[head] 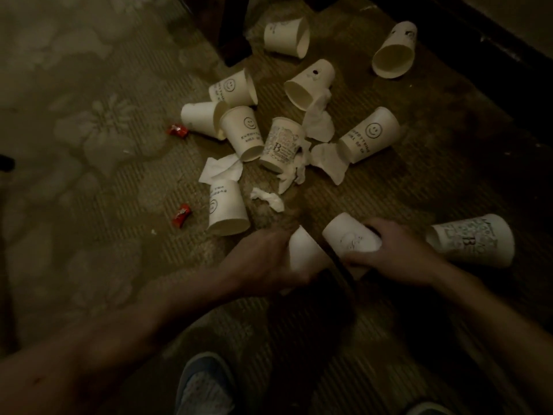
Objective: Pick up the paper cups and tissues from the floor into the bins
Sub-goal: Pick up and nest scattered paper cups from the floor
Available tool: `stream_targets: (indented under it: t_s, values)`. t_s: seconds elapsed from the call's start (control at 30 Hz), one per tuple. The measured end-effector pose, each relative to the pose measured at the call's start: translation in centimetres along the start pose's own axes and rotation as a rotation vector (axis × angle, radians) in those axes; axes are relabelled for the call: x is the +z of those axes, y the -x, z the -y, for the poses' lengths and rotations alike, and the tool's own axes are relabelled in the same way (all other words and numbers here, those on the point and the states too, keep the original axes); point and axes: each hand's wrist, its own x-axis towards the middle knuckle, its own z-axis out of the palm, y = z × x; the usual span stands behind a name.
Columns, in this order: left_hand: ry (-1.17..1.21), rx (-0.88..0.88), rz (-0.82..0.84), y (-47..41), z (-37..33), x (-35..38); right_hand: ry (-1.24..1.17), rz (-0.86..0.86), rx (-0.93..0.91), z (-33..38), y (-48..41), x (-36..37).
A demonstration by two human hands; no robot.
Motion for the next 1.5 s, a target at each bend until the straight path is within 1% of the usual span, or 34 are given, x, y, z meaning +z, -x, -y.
stream_targets:
  t_s: [0.1,0.17,0.27,0.33,0.37,0.4,0.53,0.63,0.77,0.97,1.1,1.23,1.33,1.4,1.5]
  values:
    - [0.417,-0.072,-0.014,2.4,1.7,-2.3,-0.258,0.025,0.06,2.2,-1.0,1.3]
    - [0.628,-0.087,-0.122,3.5,2.8,-4.1,-0.403,0.019,0.073,4.2,-2.1,1.9]
    - [0.863,-0.084,-0.325,4.4,5.2,-6.0,-0.556,-0.023,0.076,7.3,-3.7,2.5]
    - [1.021,-0.128,-0.439,4.4,7.5,-6.6,-0.604,-0.032,0.077,8.8,-4.8,3.1]
    - [1.077,-0.157,-0.467,4.4,8.6,-6.7,-0.612,-0.027,0.071,9.4,-5.2,3.5]
    - [1.124,-0.184,-0.47,4.3,9.7,-6.7,-0.624,-0.017,0.066,10.0,-5.6,3.9]
    - [1.308,-0.25,-0.389,3.5,12.5,-5.7,-0.652,-0.002,0.085,11.3,-6.9,5.3]
    - [1.466,-0.283,-0.32,2.8,13.0,-4.9,-0.759,-0.002,0.105,11.8,-7.5,6.1]
    - [1.503,-0.301,-0.234,2.0,12.9,-4.1,-0.811,0.142,0.064,12.4,-7.8,7.9]
    - [1.514,-0.306,-0.19,1.5,12.7,-3.7,-0.91,0.185,0.054,12.7,-7.8,8.1]
    - [1.466,-0.333,-0.157,1.5,11.9,-3.0,-0.895,0.209,0.09,12.1,-6.7,8.0]
    - [1.409,-0.28,-0.043,1.4,9.6,-3.1,-0.85,0.208,0.106,11.1,-4.0,5.9]
    - [1.389,-0.182,0.024,0.6,6.4,-3.9,-0.887,0.136,0.103,10.3,-1.4,3.0]
    - [1.369,-0.097,0.049,-0.3,3.6,-4.7,-0.869,0.008,0.1,9.8,0.5,0.5]
    - [1.287,0.03,0.072,-2.0,-1.7,-6.5,-0.773,-0.18,0.076,9.0,3.8,-4.2]
